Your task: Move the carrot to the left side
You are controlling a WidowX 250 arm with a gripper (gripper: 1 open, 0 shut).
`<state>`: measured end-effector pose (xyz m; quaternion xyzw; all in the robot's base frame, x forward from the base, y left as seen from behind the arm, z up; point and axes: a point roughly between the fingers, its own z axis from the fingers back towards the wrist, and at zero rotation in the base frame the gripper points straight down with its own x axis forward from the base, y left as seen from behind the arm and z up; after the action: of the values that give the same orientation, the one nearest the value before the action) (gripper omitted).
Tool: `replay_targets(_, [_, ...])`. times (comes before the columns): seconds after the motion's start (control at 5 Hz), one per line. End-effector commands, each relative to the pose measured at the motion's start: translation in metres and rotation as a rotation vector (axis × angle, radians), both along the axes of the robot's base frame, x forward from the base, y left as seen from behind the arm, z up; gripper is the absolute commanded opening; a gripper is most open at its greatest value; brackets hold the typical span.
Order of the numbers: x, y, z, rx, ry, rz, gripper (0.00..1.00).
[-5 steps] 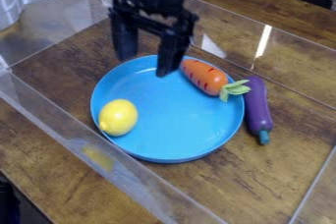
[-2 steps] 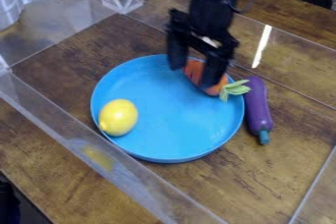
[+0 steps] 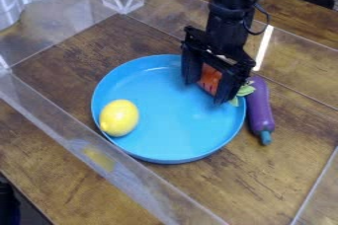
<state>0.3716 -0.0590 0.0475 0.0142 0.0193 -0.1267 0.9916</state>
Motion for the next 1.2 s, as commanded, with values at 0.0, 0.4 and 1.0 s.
replay_targets(0.0, [0.006,0.004,0.007,-0.008,-0.051,0.049,1.0])
replay_targets(0.4, [-0.003,0.007,0.004,-0.013,-0.068,0.011,0.0])
replay_targets(1.0, [-0.01,0.012,0.002,0.002,-0.083,0.18,0.0])
